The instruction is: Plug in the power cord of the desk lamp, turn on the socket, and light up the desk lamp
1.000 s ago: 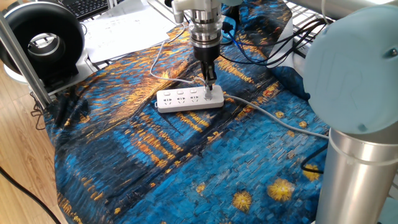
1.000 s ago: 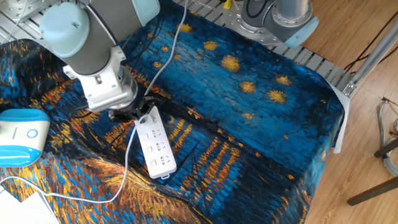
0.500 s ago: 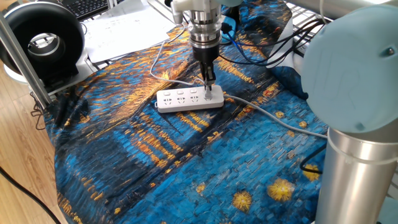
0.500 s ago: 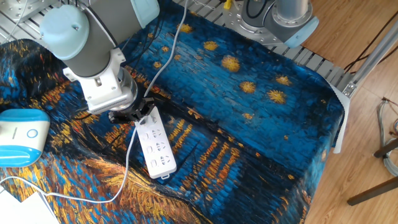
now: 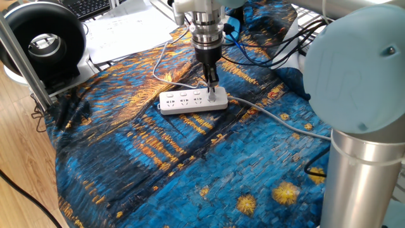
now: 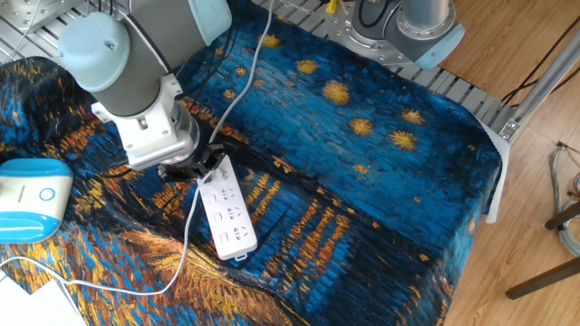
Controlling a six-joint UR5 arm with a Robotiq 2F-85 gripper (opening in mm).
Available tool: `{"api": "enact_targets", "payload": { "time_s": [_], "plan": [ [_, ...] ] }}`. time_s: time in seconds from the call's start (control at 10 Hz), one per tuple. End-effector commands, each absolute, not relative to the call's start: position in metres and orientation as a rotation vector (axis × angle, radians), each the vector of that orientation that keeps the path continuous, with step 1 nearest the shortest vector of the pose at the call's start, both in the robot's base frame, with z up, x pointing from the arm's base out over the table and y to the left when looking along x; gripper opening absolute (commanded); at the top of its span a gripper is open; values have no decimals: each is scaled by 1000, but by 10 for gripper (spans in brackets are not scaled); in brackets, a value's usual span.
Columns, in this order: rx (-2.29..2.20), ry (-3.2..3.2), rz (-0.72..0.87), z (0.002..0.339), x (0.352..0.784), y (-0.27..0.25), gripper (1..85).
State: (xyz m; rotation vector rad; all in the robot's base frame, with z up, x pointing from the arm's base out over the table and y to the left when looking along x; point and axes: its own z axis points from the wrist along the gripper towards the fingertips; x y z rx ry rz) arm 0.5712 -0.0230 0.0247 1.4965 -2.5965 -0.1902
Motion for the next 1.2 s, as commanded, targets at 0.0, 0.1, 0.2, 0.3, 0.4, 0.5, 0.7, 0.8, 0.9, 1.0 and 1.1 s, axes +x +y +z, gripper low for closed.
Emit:
{"api": "enact_targets", "payload": {
  "time_s": [0.0,0.1,0.2,0.3,0.4,0.5,0.7,0.8,0.9,1.0,1.1],
  "plan": [
    [1500,-2589,-200,26,574,-22,13],
    [1509,-2579,-189,24,575,-23,13],
    [1519,-2568,-176,21,577,-26,13],
    [1521,-2567,-177,20,578,-25,13],
    [1525,-2548,-178,24,579,-27,13],
    [1529,-2515,-202,36,579,-30,13],
    [1518,-2522,-225,37,577,-28,13],
    [1514,-2542,-209,29,578,-25,13],
    [1511,-2547,-206,27,579,-24,13],
    [1501,-2550,-237,30,576,-20,13],
    [1497,-2545,-249,35,573,-19,13]
  ]
}}
